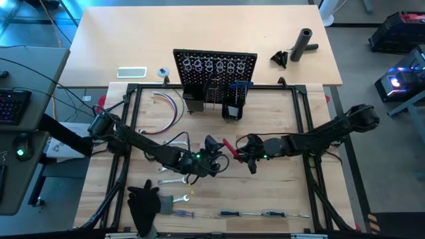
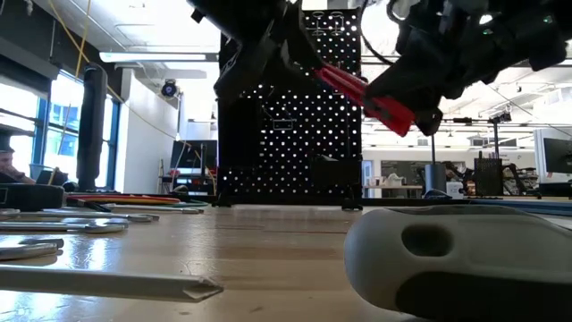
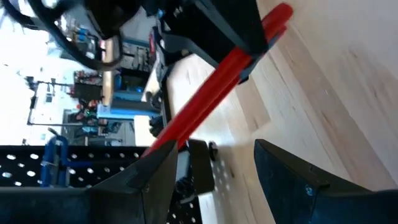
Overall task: Hang tools onto peg board
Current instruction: Put the red cutter into the big black bin on the black pegboard
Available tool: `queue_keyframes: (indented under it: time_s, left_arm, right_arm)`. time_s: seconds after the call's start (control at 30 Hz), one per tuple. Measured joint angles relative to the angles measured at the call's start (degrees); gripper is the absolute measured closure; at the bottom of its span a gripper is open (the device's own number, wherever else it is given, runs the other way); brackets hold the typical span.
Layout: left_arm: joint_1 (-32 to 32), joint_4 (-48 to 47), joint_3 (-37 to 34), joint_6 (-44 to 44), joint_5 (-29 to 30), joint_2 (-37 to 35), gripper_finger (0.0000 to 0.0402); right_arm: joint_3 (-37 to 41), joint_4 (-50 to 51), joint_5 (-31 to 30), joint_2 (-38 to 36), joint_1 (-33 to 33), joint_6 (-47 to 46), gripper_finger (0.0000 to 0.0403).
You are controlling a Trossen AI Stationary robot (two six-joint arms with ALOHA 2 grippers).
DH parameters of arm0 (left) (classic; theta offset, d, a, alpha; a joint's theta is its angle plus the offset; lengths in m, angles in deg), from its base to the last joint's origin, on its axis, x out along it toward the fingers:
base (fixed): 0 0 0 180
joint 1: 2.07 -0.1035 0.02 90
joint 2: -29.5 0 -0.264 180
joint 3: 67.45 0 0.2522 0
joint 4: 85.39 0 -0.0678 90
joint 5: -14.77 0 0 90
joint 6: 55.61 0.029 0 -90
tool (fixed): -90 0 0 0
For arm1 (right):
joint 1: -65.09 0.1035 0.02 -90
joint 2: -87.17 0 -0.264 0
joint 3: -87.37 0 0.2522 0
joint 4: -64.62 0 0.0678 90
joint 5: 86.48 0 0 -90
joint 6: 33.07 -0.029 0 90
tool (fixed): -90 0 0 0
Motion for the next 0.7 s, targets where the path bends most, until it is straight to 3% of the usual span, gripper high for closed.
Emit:
queue_keyframes:
  time_s: [0.33,0.57,0.7]
  left_arm:
    - [0.56,-2.74,0.0,-1.77,1.44,-0.02,0.0195]
    - [1.92,-8.99,0.0,-3.5,9.5,-0.02,0.0195]
    - [3.26,-10.91,-0.02,-5.58,10.25,-0.21,0.0195]
  right_arm:
    - [-13.77,8.94,3.2,12.17,-1.12,6.21,0.0279]
    - [-17.19,14.52,4.48,12.5,-1.81,8.24,0.028]
    - [-17.13,15.98,4.94,12.33,-1.84,7.15,0.0284]
